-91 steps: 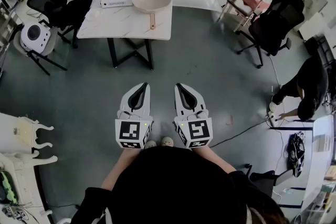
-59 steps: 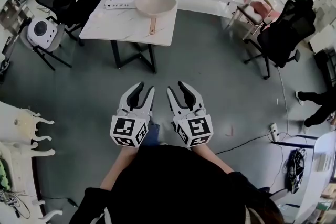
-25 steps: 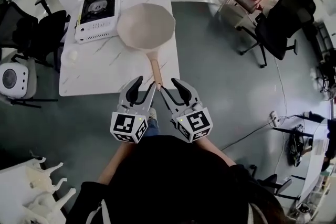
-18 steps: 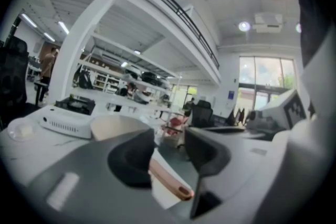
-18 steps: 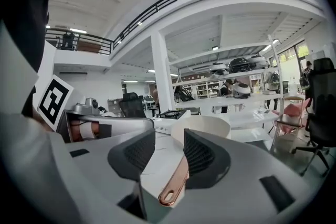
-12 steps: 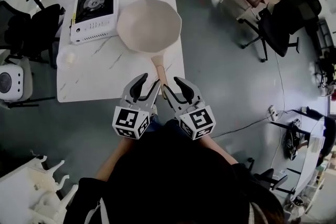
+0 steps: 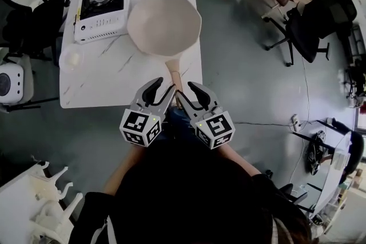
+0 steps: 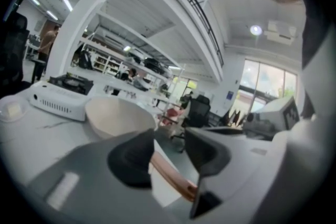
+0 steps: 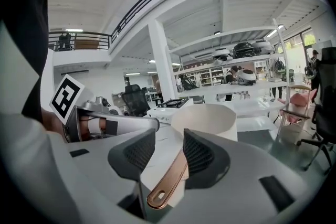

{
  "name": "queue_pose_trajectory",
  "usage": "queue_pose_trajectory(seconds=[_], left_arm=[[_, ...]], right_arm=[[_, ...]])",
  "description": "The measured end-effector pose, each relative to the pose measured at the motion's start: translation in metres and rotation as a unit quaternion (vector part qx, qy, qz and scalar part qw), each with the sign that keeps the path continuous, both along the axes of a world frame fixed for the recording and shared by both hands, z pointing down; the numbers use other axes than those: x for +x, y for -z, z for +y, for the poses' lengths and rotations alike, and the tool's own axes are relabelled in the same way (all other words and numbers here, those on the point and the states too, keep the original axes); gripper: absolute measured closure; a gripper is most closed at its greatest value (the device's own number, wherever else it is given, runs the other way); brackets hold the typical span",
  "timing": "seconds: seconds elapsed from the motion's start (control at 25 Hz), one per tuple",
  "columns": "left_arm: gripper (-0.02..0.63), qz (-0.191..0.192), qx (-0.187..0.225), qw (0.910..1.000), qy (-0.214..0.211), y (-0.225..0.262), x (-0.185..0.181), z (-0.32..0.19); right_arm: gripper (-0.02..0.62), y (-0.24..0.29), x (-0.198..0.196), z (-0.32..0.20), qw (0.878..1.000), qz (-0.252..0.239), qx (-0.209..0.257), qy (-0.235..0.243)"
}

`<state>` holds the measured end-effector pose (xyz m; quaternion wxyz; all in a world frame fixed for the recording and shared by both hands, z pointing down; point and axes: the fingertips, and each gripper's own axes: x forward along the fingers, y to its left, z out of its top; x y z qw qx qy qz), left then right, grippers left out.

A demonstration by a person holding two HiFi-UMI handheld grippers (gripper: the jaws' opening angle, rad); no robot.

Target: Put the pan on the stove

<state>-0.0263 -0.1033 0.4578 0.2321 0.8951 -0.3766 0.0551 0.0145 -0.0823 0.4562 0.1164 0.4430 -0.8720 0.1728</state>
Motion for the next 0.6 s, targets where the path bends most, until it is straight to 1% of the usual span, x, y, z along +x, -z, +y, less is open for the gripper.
queue_pose_trajectory(seconds=[0.2, 0.4, 0.6], left_arm=[[0.420, 0.013, -0.038, 0.9991, -0.009, -0.020, 0.004, -0.015], [0.419, 0.015, -0.073, 0.9970, -0.018, -0.043, 0.010, -0.029], [0.374, 0.024, -0.117, 0.9923, -0.030, -0.067, 0.014, -0.035]], right_arm=[[0.457, -0.021, 0.002, -0.014, 0.999, 0.000, -0.028, 0.027], [0.448, -0.044, 0.001, -0.022, 0.996, 0.005, -0.061, 0.057], [0.425, -0.066, 0.001, -0.018, 0.991, 0.004, -0.098, 0.089]])
